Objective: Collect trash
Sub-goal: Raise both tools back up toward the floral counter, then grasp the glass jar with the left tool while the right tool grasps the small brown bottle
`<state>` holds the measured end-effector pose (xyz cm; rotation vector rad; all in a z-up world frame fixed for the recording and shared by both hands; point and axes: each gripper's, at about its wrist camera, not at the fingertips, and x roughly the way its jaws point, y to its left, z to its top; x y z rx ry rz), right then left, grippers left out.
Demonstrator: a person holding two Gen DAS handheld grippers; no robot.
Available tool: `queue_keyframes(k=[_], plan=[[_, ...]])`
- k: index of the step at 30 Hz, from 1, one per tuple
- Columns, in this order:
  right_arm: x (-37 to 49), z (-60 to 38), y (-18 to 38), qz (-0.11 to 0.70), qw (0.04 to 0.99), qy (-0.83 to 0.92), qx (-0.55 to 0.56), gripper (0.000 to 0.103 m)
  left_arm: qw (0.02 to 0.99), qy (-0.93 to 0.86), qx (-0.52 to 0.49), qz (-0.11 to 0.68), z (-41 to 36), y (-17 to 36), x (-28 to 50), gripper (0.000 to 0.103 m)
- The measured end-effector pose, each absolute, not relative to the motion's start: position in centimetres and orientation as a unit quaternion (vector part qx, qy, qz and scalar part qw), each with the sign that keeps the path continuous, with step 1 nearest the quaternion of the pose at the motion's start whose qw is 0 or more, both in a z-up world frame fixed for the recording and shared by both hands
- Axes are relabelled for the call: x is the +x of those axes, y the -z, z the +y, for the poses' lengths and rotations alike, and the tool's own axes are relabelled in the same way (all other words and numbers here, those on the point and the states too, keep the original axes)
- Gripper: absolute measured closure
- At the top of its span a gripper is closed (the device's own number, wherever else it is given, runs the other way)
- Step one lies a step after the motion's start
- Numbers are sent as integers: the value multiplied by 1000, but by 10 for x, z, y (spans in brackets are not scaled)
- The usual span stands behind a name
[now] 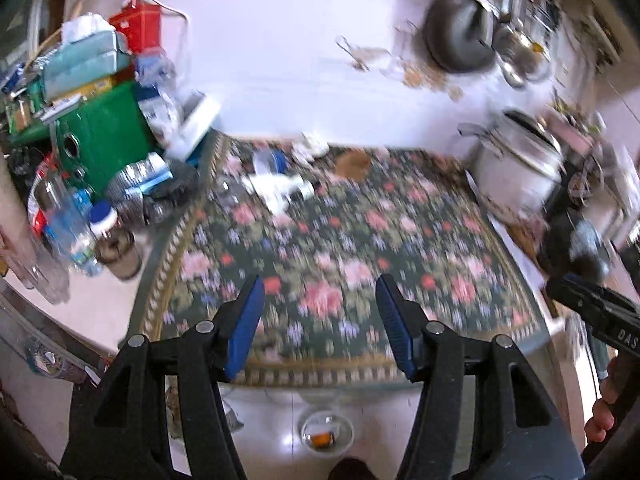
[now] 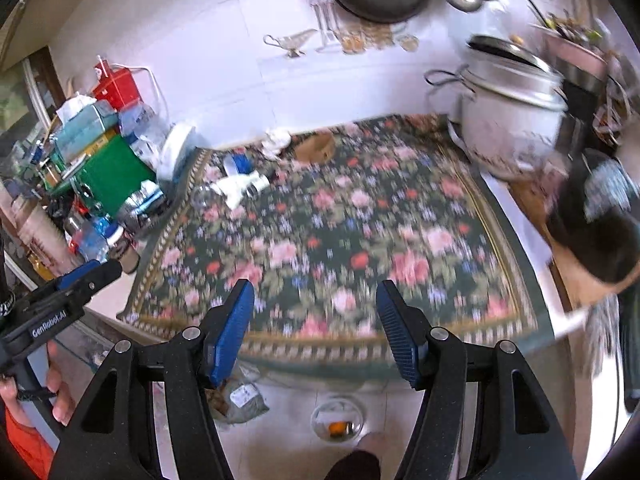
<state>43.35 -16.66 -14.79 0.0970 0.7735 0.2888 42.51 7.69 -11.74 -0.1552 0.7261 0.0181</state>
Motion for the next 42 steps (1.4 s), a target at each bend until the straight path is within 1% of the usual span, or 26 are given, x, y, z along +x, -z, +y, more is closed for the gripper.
queue_keyframes(k=[6, 15, 21, 25, 32, 36, 42], plan=[[486, -173, 133, 365, 914, -178, 26, 43, 936, -57, -95, 335, 88, 101, 473, 41], [562, -160, 151, 394, 894, -210, 28, 43, 920, -99, -109, 364, 120, 125, 544, 40], [611, -122, 164, 410, 888, -206, 28, 43, 912, -90, -112, 384, 164, 155, 604, 40], [643, -90, 173, 427, 883, -191, 34, 43, 899, -84, -111, 414, 192, 180, 647, 40], [703, -28, 209, 468, 861, -195, 40, 43, 871, -61, -126, 472, 232, 240, 711, 40], [724, -6, 229, 490, 849, -193, 53, 43, 860, -48, -130, 490, 242, 265, 736, 40], [758, 20, 252, 509, 841, -179, 46, 43, 856, -41, -137, 497, 255, 287, 760, 40]])
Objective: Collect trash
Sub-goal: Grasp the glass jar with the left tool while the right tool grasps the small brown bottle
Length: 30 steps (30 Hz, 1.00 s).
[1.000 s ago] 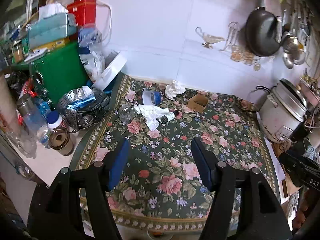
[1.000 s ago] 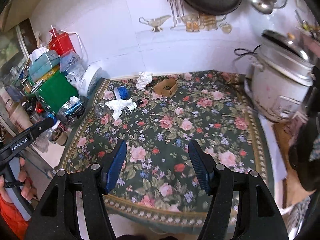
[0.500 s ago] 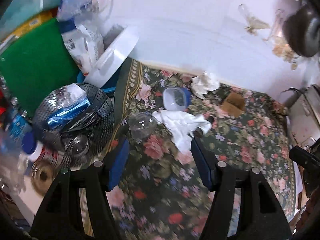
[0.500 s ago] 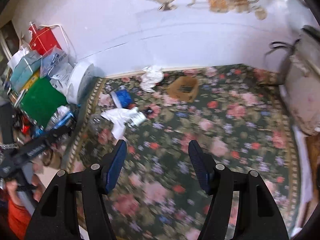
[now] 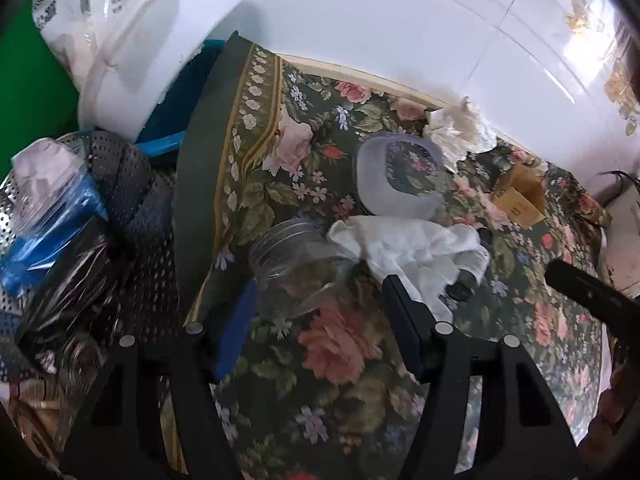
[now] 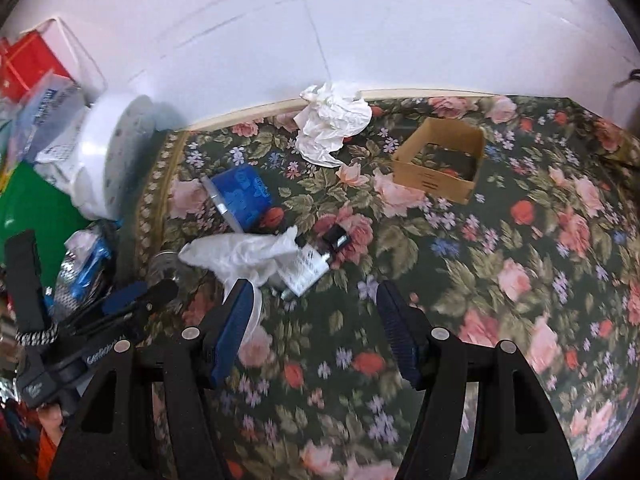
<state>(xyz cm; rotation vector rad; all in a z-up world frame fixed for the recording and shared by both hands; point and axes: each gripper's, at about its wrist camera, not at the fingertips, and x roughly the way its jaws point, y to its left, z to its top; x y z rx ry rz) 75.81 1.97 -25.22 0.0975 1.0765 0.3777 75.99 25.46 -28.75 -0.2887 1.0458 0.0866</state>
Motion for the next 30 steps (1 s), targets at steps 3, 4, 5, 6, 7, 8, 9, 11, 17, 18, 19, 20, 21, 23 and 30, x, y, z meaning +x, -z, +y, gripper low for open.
queue_keyframes(k=[3, 4, 5, 6, 7, 8, 9, 11, 17, 18, 19, 20, 21, 23, 30], plan=[[772, 27, 262, 515, 838, -171, 50, 43, 855, -34, -135, 499, 256, 294, 765, 40], [776, 28, 264, 517, 837, -170, 54, 43, 857, -33, -131, 497, 255, 294, 764, 40], [780, 28, 268, 520, 835, -168, 59, 43, 860, -34, -122, 494, 254, 294, 765, 40], [783, 30, 273, 524, 833, -166, 63, 43, 862, -35, -115, 493, 252, 295, 767, 40], [786, 30, 276, 528, 831, -163, 65, 43, 863, -35, -111, 492, 250, 295, 768, 40], [789, 31, 281, 533, 828, -161, 67, 44, 864, -37, -105, 492, 249, 296, 769, 40], [792, 31, 286, 539, 824, -159, 70, 47, 864, -40, -101, 491, 247, 297, 770, 40], [795, 33, 294, 547, 819, -156, 71, 51, 865, -46, -93, 491, 246, 297, 771, 40], [803, 41, 304, 553, 815, -153, 79, 57, 866, -64, -80, 490, 242, 300, 776, 51], [806, 43, 306, 553, 815, -152, 80, 57, 866, -64, -80, 489, 241, 299, 776, 51], [807, 45, 307, 554, 815, -153, 78, 59, 866, -64, -81, 489, 242, 298, 775, 51], [810, 49, 310, 557, 813, -154, 75, 59, 867, -64, -82, 488, 242, 296, 774, 51], [811, 51, 313, 560, 810, -157, 75, 61, 867, -61, -85, 487, 242, 294, 772, 51], [810, 55, 315, 564, 806, -164, 74, 65, 868, -59, -90, 484, 242, 289, 767, 51], [793, 49, 314, 566, 806, -162, 60, 76, 874, -41, -85, 477, 232, 274, 747, 52]])
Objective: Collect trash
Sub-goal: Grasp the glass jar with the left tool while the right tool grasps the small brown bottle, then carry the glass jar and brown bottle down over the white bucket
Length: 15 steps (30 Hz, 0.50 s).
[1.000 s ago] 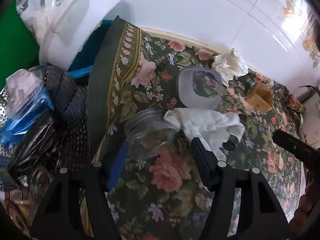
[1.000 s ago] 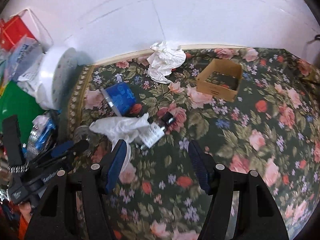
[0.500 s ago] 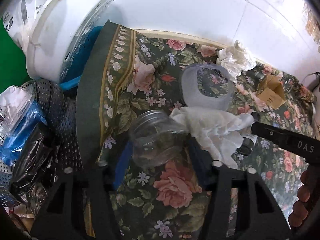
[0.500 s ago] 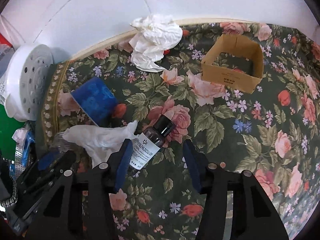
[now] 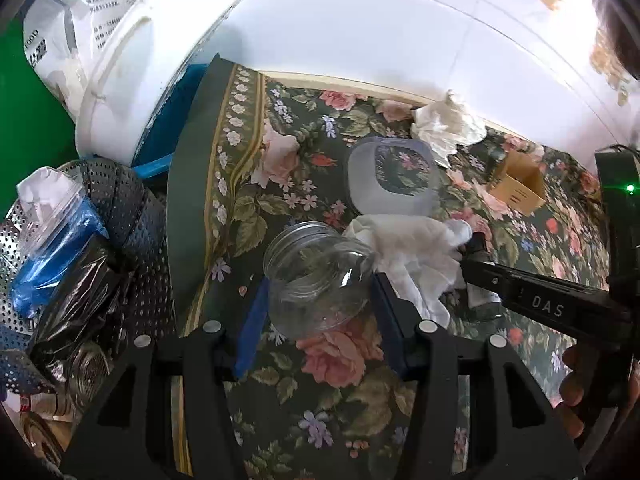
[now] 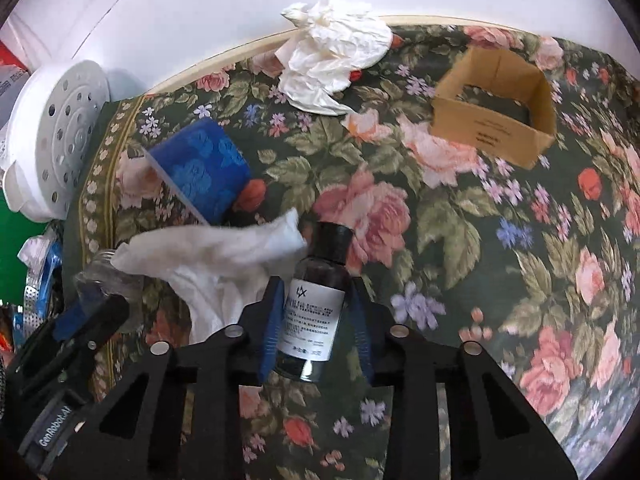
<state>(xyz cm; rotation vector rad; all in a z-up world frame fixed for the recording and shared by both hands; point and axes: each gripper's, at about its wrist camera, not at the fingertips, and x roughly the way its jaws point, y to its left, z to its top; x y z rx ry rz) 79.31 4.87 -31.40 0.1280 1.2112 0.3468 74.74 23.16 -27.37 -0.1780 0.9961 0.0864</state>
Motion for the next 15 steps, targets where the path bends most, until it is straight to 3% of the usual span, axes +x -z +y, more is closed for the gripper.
queue_keyframes(k=[15], plan=[[722, -29, 272, 533, 825, -173, 79, 77, 881, -47, -89, 463, 183, 244, 682, 52]])
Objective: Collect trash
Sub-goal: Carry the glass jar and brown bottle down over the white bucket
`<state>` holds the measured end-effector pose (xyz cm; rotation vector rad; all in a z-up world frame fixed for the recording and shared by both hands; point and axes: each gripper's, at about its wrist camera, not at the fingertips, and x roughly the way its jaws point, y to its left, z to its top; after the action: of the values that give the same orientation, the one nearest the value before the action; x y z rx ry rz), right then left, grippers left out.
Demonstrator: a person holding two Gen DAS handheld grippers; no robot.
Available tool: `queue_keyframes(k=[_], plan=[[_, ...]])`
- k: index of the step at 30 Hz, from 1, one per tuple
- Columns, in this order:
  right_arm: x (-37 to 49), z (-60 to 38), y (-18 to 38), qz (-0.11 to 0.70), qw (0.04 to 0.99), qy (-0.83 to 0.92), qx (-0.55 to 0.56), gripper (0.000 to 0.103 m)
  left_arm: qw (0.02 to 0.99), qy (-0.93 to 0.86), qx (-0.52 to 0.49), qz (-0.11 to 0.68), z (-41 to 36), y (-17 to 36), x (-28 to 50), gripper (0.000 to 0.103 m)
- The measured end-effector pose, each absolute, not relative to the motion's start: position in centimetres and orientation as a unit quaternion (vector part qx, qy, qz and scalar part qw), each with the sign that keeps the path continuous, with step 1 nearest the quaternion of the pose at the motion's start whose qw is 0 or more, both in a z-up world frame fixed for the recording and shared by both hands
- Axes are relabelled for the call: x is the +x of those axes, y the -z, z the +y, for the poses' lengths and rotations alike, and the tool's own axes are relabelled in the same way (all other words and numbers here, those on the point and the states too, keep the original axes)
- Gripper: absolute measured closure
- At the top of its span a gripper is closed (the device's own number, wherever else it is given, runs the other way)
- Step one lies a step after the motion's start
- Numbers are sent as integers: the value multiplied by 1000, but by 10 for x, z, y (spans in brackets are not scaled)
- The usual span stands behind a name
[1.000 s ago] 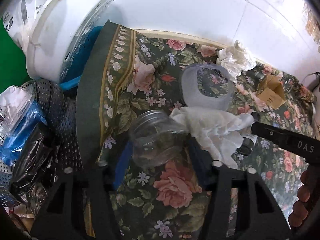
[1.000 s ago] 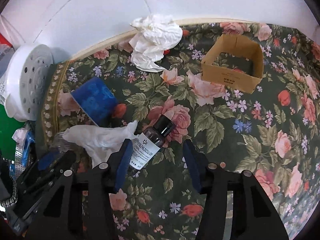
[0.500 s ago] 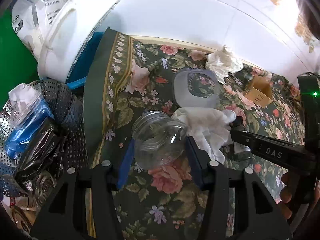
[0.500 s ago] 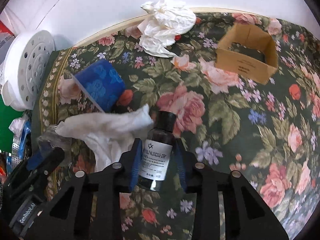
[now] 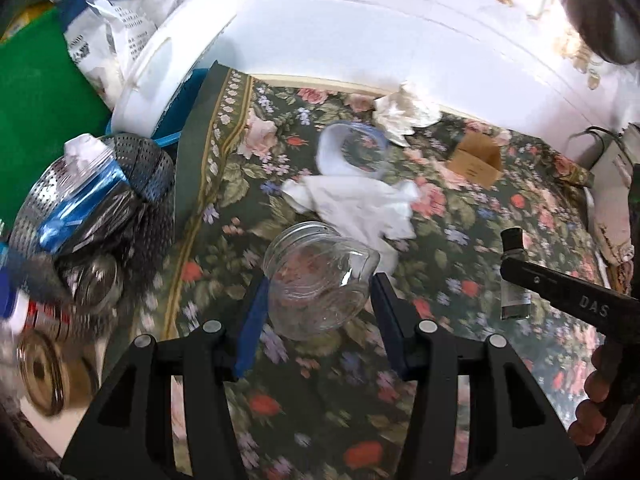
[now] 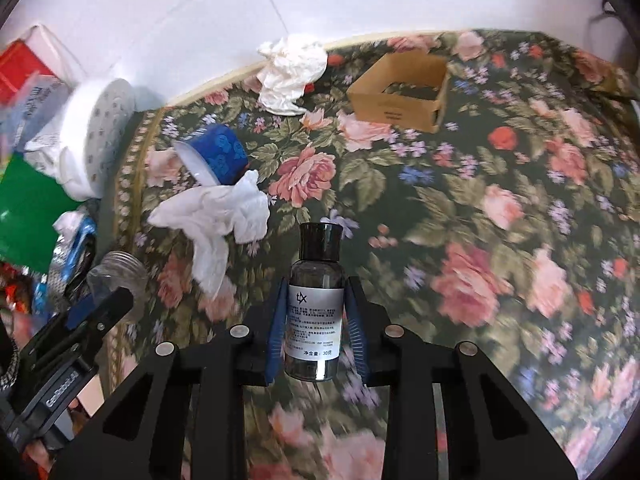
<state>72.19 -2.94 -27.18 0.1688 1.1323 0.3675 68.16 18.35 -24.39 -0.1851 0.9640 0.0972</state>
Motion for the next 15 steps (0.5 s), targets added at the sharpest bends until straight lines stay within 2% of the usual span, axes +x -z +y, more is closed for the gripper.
queue_keyframes(k=[15], plan=[[601, -106, 200, 452, 863, -223, 31, 77, 910, -67, -87, 401, 80, 183, 556, 52]])
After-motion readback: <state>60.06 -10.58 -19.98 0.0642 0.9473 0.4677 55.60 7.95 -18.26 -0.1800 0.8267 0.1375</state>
